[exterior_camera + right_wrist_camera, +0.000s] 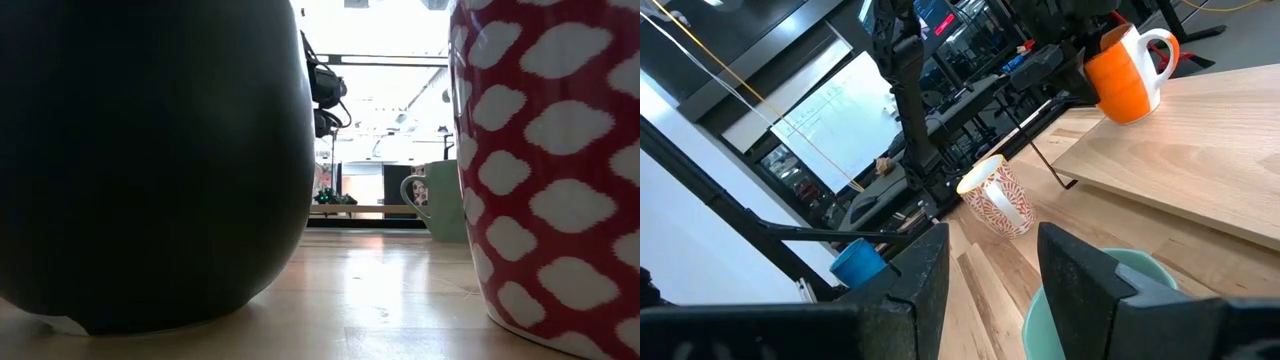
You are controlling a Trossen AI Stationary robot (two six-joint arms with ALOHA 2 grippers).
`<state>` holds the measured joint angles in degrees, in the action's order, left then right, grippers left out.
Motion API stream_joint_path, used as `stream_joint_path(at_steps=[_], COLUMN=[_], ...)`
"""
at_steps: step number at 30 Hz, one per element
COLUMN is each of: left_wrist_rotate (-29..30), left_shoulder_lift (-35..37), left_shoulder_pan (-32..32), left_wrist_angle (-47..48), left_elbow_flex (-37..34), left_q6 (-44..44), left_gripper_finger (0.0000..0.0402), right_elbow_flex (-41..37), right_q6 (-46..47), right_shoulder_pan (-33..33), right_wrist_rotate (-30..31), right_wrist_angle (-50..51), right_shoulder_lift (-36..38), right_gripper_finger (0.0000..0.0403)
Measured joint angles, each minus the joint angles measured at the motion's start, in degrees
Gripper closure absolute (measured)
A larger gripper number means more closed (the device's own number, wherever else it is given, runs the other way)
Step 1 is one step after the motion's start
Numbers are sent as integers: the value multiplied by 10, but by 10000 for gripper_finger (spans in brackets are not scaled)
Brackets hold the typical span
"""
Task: Place coffee mugs
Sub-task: Put the orange mug on the shelf, then put the green mug on the shelf
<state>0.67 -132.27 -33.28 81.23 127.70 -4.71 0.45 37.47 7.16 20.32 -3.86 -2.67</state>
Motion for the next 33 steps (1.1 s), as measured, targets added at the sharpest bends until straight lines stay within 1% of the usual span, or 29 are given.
stream_joint_path(at_steps=[8, 14, 18, 21, 27, 33], left_wrist_rotate=[0, 3, 26, 31, 27, -2], left_shoulder_lift=[5, 34, 56, 74, 120, 163], left_shoulder_pan=[0, 0, 0, 0, 6, 29], left_wrist_angle=[3, 0, 0, -2, -3, -1], left_elbow_flex=[0, 0, 0, 0, 0, 0], left_q6=[0, -4, -7, -9, 0, 20], left_gripper_finger=[261, 261, 261, 261, 261, 261], right_elbow_flex=[0, 0, 0, 0, 0, 0], right_q6=[0, 0, 0, 0, -3, -4], right_shoulder_pan=[0, 0, 0, 0, 0, 0], right_wrist_rotate=[0, 0, 0, 0, 0, 0], right_wrist_angle=[0, 0, 0, 0, 0, 0], right_shoulder_lift=[0, 0, 0, 0, 0, 0], right_gripper_finger=[268, 268, 268, 268, 268, 268])
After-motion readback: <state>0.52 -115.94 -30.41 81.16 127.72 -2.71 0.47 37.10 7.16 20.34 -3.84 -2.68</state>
